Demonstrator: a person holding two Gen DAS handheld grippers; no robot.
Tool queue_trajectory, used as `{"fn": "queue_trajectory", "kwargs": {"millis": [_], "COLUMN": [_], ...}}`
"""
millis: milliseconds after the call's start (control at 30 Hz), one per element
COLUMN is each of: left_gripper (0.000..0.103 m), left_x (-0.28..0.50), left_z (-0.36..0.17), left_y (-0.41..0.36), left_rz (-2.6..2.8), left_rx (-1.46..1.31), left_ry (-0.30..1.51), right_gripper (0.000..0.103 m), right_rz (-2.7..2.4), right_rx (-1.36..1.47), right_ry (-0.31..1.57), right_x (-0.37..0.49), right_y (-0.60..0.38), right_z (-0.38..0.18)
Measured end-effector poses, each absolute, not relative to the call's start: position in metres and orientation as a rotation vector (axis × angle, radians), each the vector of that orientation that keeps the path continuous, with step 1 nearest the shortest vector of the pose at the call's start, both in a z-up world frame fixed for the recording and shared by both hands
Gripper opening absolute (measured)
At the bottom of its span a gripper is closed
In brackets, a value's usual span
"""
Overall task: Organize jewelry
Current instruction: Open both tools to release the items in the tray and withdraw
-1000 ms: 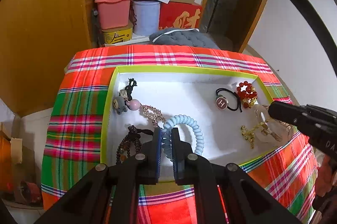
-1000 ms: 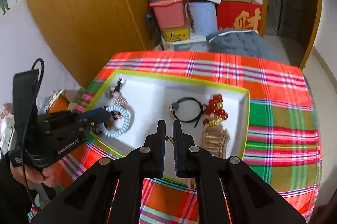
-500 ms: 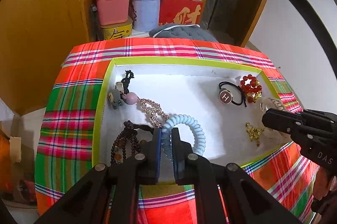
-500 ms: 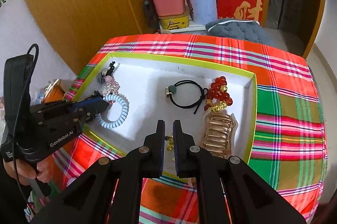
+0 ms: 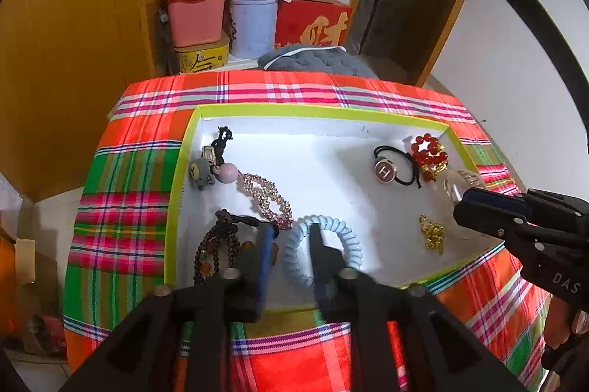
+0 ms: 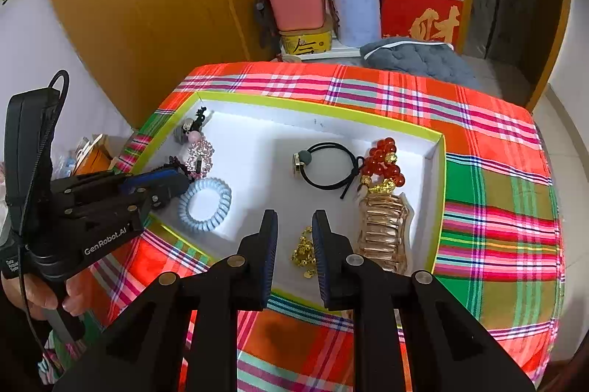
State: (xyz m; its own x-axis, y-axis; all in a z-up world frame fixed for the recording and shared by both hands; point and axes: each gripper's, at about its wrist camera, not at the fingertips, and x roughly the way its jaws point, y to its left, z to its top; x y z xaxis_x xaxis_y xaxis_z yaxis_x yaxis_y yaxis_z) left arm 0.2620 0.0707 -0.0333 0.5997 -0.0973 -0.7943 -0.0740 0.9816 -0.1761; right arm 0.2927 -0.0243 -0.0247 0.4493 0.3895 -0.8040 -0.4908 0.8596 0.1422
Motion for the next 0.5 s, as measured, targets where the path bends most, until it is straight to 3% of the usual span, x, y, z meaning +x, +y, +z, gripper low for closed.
{"fn": "queue_trajectory", "kwargs": {"millis": [500], "left_gripper": [0.03], "left_x": [0.205], "left_z": [-0.004], "left_y": [0.068], "left_rz": [0.019], "left_rx": [-0.21], "left_ry": [0.878], "right_gripper": [0.021], "right_rz": [0.521], "right_rx": [-0.055], "right_ry": [0.922], "right_x": [0.25], "right_y": [-0.053], "right_z": [-0.002]}}
